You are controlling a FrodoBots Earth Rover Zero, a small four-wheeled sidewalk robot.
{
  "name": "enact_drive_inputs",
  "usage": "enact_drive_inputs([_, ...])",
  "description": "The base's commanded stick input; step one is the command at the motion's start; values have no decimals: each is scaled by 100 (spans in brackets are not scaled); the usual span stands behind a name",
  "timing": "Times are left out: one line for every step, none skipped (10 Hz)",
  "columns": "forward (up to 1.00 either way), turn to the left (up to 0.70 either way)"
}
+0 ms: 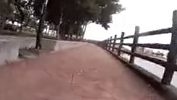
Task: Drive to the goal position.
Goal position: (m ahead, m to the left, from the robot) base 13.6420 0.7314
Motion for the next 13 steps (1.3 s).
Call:
enact_drive_inputs([70, 0])
enact_drive_inputs([70, 0])
enact_drive_inputs([70, 0])
enact_drive_inputs([70, 0])
enact_drive_inputs([70, 0])
enact_drive_inputs([70, 0])
enact_drive_inputs([70, 0])
enact_drive_inputs([70, 0])
enact_drive_inputs([70, 0])
enact_drive_inputs([70, 0])
enact_drive_inputs([70, 0])
enact_drive_inputs([70, 0])
enact_drive_inputs([70, 0])
